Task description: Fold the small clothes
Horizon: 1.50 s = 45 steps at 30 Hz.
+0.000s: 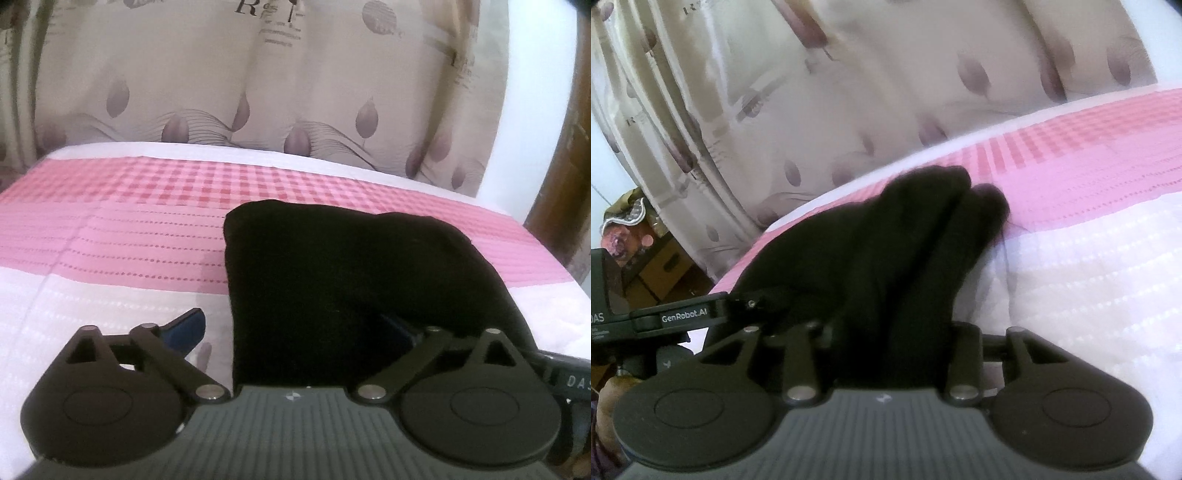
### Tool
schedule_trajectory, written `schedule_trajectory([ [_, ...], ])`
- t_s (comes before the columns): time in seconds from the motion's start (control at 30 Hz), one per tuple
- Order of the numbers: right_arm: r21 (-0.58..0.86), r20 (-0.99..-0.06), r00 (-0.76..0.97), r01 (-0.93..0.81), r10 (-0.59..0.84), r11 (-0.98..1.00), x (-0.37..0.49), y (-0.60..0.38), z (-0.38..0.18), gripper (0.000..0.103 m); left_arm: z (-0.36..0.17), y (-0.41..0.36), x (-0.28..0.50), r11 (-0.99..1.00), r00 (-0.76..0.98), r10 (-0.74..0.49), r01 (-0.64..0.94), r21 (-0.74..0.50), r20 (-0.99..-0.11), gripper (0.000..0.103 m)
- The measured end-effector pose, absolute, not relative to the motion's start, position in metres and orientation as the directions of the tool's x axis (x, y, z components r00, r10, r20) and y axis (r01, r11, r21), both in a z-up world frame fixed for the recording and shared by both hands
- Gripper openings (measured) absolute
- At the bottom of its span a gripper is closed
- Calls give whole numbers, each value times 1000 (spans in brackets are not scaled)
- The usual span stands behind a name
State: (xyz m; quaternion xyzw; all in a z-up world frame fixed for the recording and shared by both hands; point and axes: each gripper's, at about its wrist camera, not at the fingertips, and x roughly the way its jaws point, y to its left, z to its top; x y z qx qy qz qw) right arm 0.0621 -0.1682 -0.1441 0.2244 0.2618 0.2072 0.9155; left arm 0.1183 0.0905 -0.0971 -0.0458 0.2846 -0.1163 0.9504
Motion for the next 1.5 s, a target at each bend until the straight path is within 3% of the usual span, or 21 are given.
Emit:
schedule_trajectory([
  [0.33, 454, -405, 811, -222, 422, 863, 45, -166, -145, 55, -87, 91, 98, 983, 870, -183, 157, -95, -458, 103],
  [0.47, 404, -399, 838, -203, 372, 892, 32, -163, -138, 56, -76, 90, 86, 998, 907, -68, 63, -27, -416, 103],
  [0.6, 346, -331, 896, -177, 296, 921, 2, -158, -124, 56, -64, 90, 68, 999, 936, -51, 52, -6, -348, 103],
  [0.67, 320, -288, 919, -171, 268, 932, -14, -157, -115, 66, -57, 91, 57, 999, 951, -51, 50, -11, -305, 103],
  [0.77, 294, -231, 943, -167, 240, 941, -33, -156, -104, 70, -47, 86, 44, 1000, 960, -11, 16, 15, -278, 103],
  [0.93, 271, -193, 955, -170, 226, 948, -53, -153, -93, 74, -29, 80, 13, 999, 991, -9, 13, 32, -134, 103],
  [1.07, 244, -174, 959, -180, 225, 953, -64, -149, -87, 74, -14, 72, -4, 997, 997, -33, 39, 68, -76, 103],
  [1.2, 177, -152, 970, -163, 191, 971, -74, -141, -83, 79, -3, 63, -11, 989, 988, -98, 109, 96, -118, 103],
  [1.33, 136, -139, 978, -134, 153, 982, -79, -136, -79, 81, 0, 61, -22, 994, 994, -78, 84, 67, -82, 103],
  [1.5, 115, -122, 987, -93, 107, 989, -85, -136, -76, 84, 4, 64, -26, 991, 987, -122, 126, 33, -103, 103],
])
